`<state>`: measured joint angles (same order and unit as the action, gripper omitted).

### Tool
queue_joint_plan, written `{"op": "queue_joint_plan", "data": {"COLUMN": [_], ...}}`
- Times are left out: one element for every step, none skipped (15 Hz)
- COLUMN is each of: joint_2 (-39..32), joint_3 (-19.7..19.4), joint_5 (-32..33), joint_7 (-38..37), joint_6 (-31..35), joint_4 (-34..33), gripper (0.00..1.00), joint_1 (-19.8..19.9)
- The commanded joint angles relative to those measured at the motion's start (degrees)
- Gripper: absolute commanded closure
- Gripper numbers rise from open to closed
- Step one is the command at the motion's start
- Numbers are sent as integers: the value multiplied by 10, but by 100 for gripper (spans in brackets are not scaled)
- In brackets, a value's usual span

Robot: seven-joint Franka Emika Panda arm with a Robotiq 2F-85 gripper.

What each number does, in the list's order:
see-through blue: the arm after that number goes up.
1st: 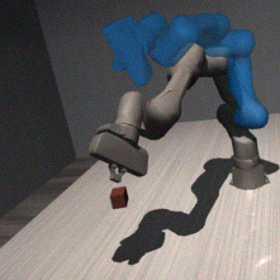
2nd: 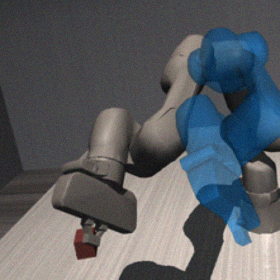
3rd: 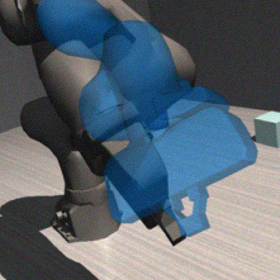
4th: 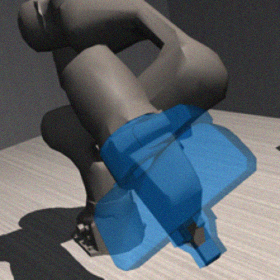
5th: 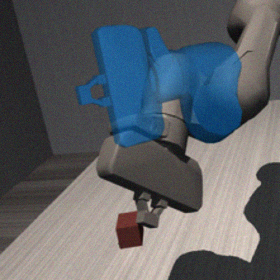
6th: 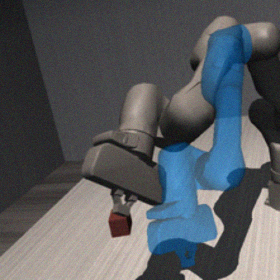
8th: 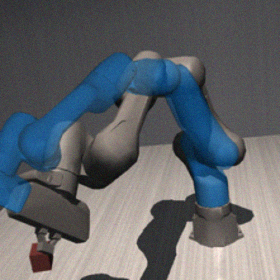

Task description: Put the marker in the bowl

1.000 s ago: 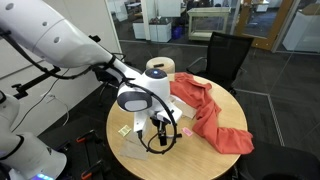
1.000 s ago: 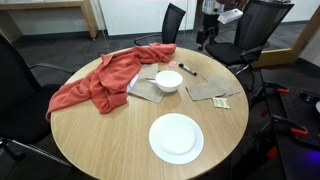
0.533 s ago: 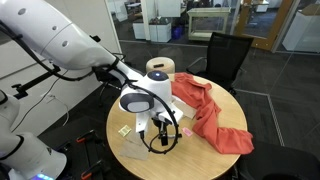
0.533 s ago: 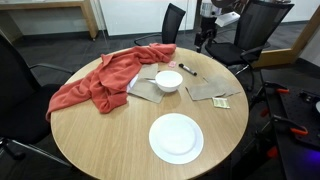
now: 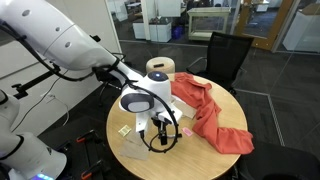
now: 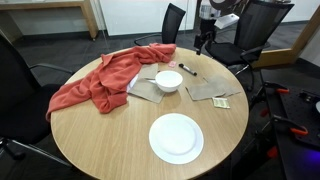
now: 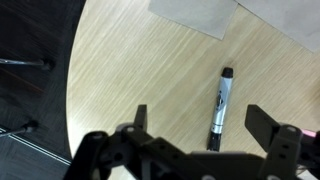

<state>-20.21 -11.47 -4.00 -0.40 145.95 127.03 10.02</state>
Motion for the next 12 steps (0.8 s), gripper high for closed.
{"op": "queue_joint_plan", "data": {"joint_2": [-18,-24,-28,-33,-38,-35,-36,-38,-42,-45,-51,-56], "joint_3": [7,7,8,8,8,3,2,0,0,2,3,7], "joint_5": [6,7,7,9,10,16,20,24,24,23,22,17], "joint_7": [-16,-18,-19,-21,-22,-25,-26,-29,-27,-23,-22,-17], "joint_6": [9,12,14,15,19,26,33,48,63,80,101,118], "joint_4": [-9,-10,-10,-11,-12,0,4,9,13,16,17,18], "gripper": [0,0,0,0,0,0,0,0,0,0,0,0], "joint_1": [-1,-2,-3,-4,-6,-8,-10,-12,-11,-9,-9,-6]}}
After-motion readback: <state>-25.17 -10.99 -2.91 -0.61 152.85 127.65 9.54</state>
